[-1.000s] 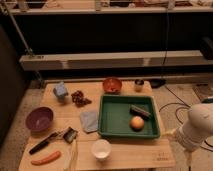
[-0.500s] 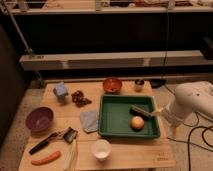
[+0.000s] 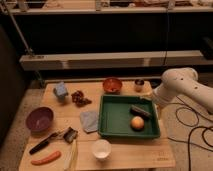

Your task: Place eraser in paper cup

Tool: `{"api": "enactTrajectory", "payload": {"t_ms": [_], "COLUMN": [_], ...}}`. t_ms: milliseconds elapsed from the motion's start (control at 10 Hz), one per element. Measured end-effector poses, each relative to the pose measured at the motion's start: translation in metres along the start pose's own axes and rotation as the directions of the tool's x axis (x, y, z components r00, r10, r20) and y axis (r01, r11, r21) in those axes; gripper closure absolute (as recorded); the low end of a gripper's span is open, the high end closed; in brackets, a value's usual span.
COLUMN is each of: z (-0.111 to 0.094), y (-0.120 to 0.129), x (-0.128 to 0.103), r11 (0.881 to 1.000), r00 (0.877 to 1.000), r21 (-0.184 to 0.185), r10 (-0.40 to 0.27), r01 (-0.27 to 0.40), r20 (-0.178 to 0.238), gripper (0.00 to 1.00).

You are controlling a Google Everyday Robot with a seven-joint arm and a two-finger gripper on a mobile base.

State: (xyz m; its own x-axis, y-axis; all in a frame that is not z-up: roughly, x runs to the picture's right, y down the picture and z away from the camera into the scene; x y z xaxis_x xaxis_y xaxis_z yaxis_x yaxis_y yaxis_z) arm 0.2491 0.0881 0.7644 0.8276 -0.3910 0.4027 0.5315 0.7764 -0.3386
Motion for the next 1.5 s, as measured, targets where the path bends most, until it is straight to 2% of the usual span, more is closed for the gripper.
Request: {"api": "enactTrajectory", "payload": {"t_ms": [500, 800, 1100, 1500], "z": [0.004, 0.035, 0.056, 0.082], "y": [-0.002, 0.005, 0.011, 0.014], "x": [0.001, -0.001, -0.002, -0.004], "r11": [1.000, 1.000, 0.998, 0.991], "r00": [1.000, 1.000, 0.999, 0.994], "r21": [-0.002, -0.020, -0.045, -0.080], "r10": [0.003, 0.022, 0.049, 0.105], "r01": [-0.003, -0.021, -0.048, -0.105], "r20": [-0.002, 0.009, 0.015, -0.011], "gripper": [0.20, 0.20, 0.20, 0.20]}}
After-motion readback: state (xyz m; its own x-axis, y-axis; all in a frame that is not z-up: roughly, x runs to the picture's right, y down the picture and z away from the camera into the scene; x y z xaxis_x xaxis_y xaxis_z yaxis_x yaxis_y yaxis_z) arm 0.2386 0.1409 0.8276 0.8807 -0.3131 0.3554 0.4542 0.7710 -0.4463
